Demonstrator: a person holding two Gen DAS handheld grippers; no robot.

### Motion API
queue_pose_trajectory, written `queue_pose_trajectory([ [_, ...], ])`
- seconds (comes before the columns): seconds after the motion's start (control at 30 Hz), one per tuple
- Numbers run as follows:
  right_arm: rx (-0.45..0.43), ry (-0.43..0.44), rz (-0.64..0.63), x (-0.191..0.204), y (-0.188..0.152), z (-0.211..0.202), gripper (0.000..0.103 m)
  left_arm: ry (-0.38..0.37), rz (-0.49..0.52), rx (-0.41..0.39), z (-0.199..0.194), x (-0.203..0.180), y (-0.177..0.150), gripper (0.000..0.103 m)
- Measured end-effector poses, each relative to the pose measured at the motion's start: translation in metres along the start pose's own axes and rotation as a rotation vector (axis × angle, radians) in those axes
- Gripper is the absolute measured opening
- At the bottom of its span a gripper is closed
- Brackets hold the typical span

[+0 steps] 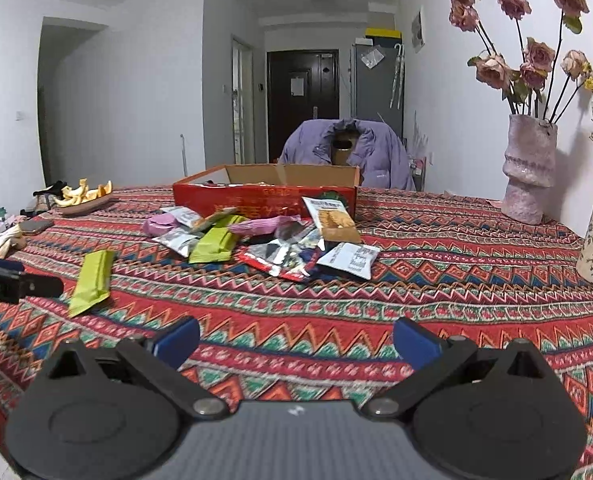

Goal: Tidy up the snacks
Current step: 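Grasp a white cookie packet with the left gripper while the right gripper grasps a pumpkin-seed crisp packet, then lift both held packets and carry them over the cardboard box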

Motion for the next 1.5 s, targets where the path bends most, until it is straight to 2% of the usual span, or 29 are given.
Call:
queue_pose_trajectory([
  [0.17, 0.022, 0.022, 0.048, -0.033, 0.032, 0.028, 0.101, 0.001, 0.035, 0.003, 0.039, -0.019, 0.036, 0.103],
  [0.3, 0.014, 0.040, 0.047, -0.055, 0.064, 0.054, 0.096, 0.017, 0.006, -0.007, 0.082, -0.026, 0.069, 0.103],
  [0.37, 0.017, 0.045, 0.023, -0.062, 0.078, 0.070, 0.095, 0.002, -0.003, -0.002, 0.103, -0.029, 0.081, 0.101],
  [0.47, 0.029, 0.062, -0.003, -0.071, 0.091, 0.103, 0.087, 0.006, 0.011, 0.039, 0.137, -0.033, 0.086, 0.089],
  [0.53, 0.045, 0.079, 0.018, -0.078, 0.095, 0.127, 0.081, 0.002, 0.014, 0.080, 0.157, -0.035, 0.083, 0.088],
  [0.67, 0.062, 0.104, 0.044, -0.083, 0.095, 0.175, 0.078, -0.004, 0.039, 0.120, 0.184, -0.038, 0.076, 0.085],
  [0.83, 0.099, 0.159, 0.089, -0.079, 0.084, 0.228, 0.077, -0.039, 0.075, 0.107, 0.184, -0.039, 0.077, 0.069],
  [1.0, 0.099, 0.139, 0.051, -0.078, 0.075, 0.251, 0.075, -0.066, 0.098, 0.158, 0.183, -0.035, 0.064, 0.068],
  [1.1, 0.105, 0.163, 0.079, -0.083, 0.069, 0.258, 0.072, -0.056, 0.082, 0.192, 0.191, -0.032, 0.062, 0.068],
  [1.13, 0.108, 0.170, 0.096, -0.086, 0.067, 0.260, 0.071, -0.056, 0.078, 0.186, 0.192, -0.032, 0.064, 0.067],
  [1.17, 0.109, 0.172, 0.111, -0.087, 0.065, 0.260, 0.067, -0.057, 0.081, 0.181, 0.192, -0.033, 0.065, 0.058],
  [1.2, 0.109, 0.173, 0.123, -0.089, 0.064, 0.260, 0.057, -0.052, 0.087, 0.176, 0.192, -0.034, 0.066, 0.052],
  [1.37, 0.094, 0.180, 0.146, -0.091, 0.065, 0.249, 0.053, -0.004, 0.090, 0.170, 0.185, -0.035, 0.065, 0.048],
  [1.5, 0.073, 0.151, 0.114, -0.086, 0.071, 0.223, 0.052, 0.003, 0.056, 0.133, 0.149, -0.032, 0.065, 0.047],
])
Point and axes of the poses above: each gripper's, at about its wrist camera, not at the fingertips, and z roughly the way its jaws point, x to its left, y to its top, the point moved 9 cm from there along z, roughly the way its jaws point, and after that the axes turned 14 degrees about -z, right-handed, at the moved point
